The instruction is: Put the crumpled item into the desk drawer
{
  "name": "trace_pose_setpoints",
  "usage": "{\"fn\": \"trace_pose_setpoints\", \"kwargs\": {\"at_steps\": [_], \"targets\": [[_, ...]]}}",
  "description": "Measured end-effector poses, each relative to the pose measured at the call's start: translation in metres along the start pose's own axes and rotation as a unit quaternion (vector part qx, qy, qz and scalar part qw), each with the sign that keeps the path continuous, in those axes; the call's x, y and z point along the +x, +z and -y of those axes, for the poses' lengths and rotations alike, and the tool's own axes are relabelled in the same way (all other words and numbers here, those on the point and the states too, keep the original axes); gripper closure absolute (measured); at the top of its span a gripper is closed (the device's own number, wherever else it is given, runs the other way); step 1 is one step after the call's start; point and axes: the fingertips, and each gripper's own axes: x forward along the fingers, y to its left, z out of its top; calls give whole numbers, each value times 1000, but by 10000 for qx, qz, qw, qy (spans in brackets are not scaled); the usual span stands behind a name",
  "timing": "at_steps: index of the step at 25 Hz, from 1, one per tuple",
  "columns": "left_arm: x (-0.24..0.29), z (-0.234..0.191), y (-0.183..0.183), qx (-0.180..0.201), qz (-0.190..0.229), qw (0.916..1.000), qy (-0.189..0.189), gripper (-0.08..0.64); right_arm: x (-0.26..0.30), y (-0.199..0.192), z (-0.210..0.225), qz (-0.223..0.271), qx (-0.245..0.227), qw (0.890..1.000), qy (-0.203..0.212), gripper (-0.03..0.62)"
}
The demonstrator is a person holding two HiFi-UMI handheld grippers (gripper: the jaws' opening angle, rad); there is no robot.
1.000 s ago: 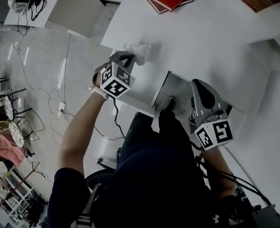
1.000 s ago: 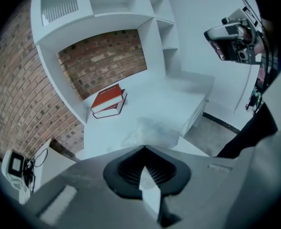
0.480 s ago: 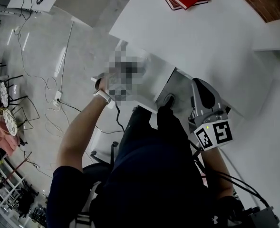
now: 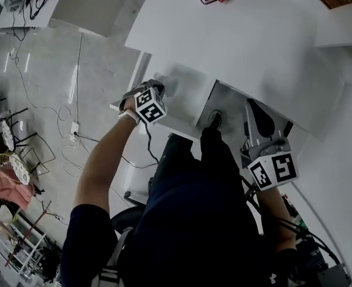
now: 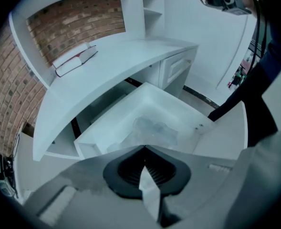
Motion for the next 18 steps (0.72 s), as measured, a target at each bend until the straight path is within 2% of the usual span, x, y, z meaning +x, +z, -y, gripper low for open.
{"fn": "trace_pose_setpoints", "kwargs": {"at_steps": [6, 11, 18], "targets": [[41, 7, -9, 349, -421, 9982, -241, 558, -7, -8, 18, -11, 159, 9995, -281, 589], [61, 11, -13, 788, -557, 9949, -285, 558, -11, -17, 26, -33, 288, 9984, -494, 589], [78, 18, -19, 1056, -684, 9908, -492, 557, -14, -27, 34, -80, 431, 9965, -709, 589]]}}
